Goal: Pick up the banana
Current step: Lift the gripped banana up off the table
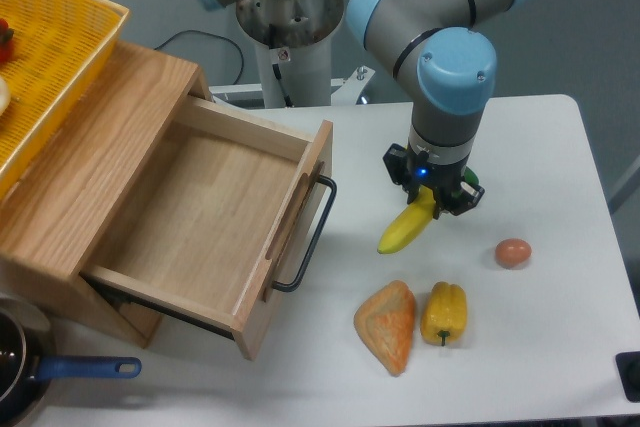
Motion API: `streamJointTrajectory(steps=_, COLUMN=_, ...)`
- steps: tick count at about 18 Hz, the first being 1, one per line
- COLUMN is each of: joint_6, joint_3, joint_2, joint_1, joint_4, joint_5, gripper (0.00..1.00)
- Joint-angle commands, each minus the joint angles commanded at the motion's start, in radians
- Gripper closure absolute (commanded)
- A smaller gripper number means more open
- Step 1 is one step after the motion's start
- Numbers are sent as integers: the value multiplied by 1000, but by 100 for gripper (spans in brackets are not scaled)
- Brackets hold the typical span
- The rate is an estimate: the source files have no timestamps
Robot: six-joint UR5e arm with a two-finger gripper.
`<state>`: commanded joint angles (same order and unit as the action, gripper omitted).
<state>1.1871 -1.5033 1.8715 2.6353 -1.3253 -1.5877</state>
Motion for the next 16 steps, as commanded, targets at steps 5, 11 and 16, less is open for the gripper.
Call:
streamJointTrajectory(steps=5, joint_6=9, joint_3=-2, joint_2=-11, joint_1=11, joint_4=-17, joint_5=0, gripper=63)
streamJointTrajectory(steps=11, joint_6=11, joint_3=-2, joint_2=-11, joint_1=14, joint_4=-18, joint_5=0, gripper=63)
streamJointTrajectory(steps=16, joint_6=9, joint_3=-2, joint_2=-11, joint_1=12, joint_4=-22, joint_5=2, gripper=63)
